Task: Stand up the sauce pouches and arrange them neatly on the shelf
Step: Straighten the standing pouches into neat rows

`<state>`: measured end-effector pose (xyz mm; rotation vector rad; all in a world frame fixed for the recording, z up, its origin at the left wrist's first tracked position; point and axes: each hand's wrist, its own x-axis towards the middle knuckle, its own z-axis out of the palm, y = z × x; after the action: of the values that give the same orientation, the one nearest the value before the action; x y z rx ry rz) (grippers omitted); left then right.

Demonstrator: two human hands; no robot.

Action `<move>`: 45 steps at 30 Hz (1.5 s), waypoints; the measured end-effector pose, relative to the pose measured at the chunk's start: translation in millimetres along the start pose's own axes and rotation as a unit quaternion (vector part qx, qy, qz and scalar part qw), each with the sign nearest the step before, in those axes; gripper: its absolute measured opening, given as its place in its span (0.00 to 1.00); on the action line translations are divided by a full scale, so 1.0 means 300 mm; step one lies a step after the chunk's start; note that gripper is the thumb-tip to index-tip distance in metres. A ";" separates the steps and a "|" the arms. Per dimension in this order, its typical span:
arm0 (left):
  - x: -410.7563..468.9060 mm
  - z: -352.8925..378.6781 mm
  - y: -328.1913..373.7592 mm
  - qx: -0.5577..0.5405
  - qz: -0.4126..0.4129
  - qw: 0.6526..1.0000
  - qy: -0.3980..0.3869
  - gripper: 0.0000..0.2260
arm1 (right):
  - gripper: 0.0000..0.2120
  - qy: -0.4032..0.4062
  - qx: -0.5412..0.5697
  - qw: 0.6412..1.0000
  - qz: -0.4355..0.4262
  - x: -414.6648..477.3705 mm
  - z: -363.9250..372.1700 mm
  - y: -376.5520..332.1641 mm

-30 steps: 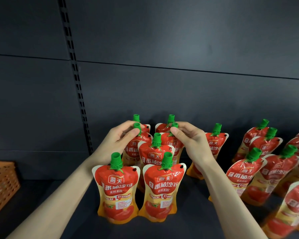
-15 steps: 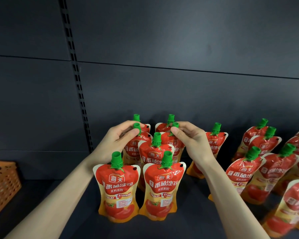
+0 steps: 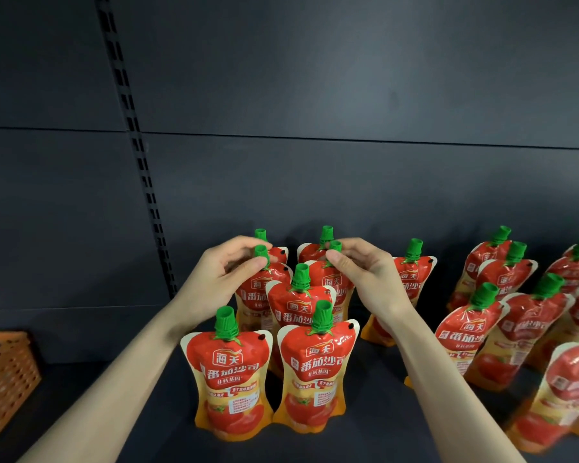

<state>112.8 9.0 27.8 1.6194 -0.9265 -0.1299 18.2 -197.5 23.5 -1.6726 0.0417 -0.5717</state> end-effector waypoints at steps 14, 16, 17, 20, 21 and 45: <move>0.000 0.019 0.002 0.004 -0.010 1.000 0.004 0.10 | 0.05 -0.029 0.014 0.999 -0.006 0.017 -0.018 0.015; 0.001 0.019 0.002 0.007 -0.015 1.000 0.007 0.10 | 0.06 -0.032 0.017 0.999 -0.003 0.016 -0.021 0.017; 0.001 0.017 0.003 0.008 -0.017 1.000 0.009 0.10 | 0.06 -0.033 0.017 0.999 -0.001 0.015 -0.022 0.017; -0.001 0.014 0.007 0.011 -0.018 1.000 0.009 0.12 | 0.06 -0.031 0.002 1.000 0.002 0.016 -0.023 0.018; -0.002 0.012 0.009 0.014 -0.015 1.000 0.010 0.12 | 0.06 -0.029 -0.007 1.000 0.001 0.016 -0.023 0.015; 0.156 -0.046 -0.036 -0.008 -0.071 0.997 -0.006 0.09 | 0.05 -0.063 -0.075 0.994 0.055 0.186 -0.038 -0.038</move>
<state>157.5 -9.5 40.8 1.6707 -0.8169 -0.2446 59.2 -224.8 54.1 -1.8365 0.0875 -0.3864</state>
